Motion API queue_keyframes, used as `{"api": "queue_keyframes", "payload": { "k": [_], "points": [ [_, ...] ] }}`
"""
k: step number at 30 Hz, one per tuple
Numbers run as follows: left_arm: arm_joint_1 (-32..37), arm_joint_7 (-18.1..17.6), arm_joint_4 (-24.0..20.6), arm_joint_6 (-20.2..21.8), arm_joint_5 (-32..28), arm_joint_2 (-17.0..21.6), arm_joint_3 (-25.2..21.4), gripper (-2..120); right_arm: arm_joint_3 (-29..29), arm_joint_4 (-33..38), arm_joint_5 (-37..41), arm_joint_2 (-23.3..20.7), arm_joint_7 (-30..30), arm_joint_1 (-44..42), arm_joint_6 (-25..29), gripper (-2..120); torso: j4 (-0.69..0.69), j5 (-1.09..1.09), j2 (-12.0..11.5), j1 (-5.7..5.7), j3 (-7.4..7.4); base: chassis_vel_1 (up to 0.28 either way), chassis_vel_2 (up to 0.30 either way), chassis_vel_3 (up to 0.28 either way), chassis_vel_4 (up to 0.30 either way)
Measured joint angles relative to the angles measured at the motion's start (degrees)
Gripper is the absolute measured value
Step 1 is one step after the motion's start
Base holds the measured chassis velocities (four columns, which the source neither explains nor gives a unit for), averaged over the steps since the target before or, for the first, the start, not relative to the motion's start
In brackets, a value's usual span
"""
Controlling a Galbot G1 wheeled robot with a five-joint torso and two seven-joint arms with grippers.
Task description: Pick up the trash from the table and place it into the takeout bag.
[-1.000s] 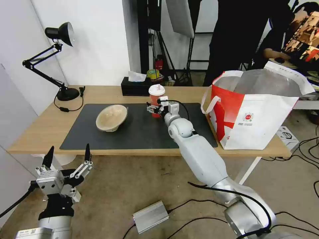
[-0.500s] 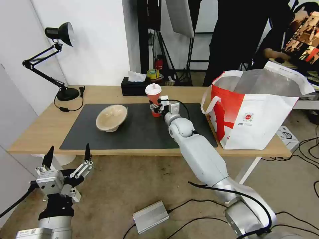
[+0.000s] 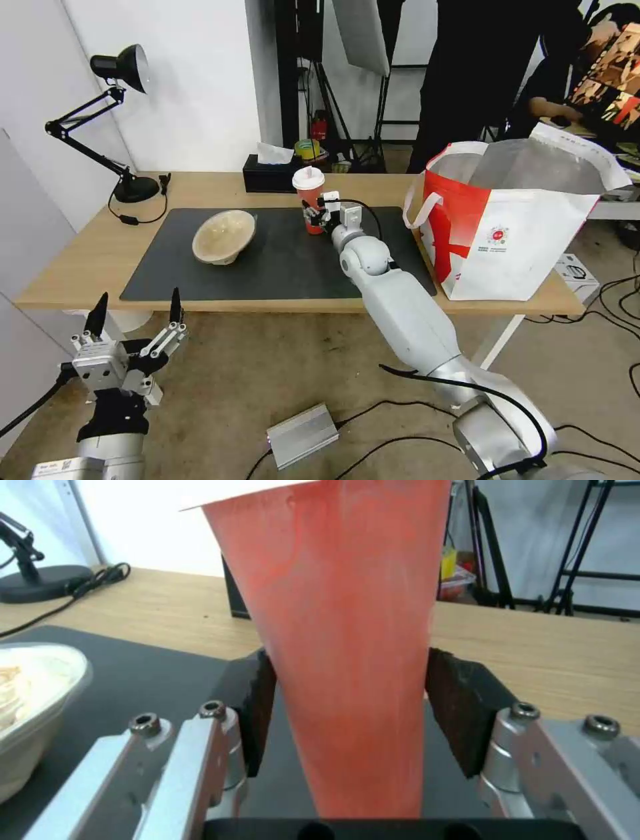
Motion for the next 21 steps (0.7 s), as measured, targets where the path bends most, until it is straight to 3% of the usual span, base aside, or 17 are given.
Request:
{"api": "queue_keyframes", "payload": {
  "k": [9, 21],
  "points": [
    [-0.1, 0.0, 0.0, 0.0, 0.0, 0.0, 0.0, 100, -0.5, 4.8, 0.6, -2.4, 0.5, -0.6, -1.1, 52, -0.01, 0.00, 0.0, 0.00, 0.00, 0.000, 0.000, 0.000, 0.000],
    [-0.3, 0.0, 0.0, 0.0, -0.2, 0.0, 0.0, 100, -0.8, 15.6, 7.2, -6.6, 5.6, -1.6, -2.6, 46, 0.00, 0.01, 0.0, 0.00, 0.00, 0.000, 0.000, 0.000, 0.000]
  ]
}}
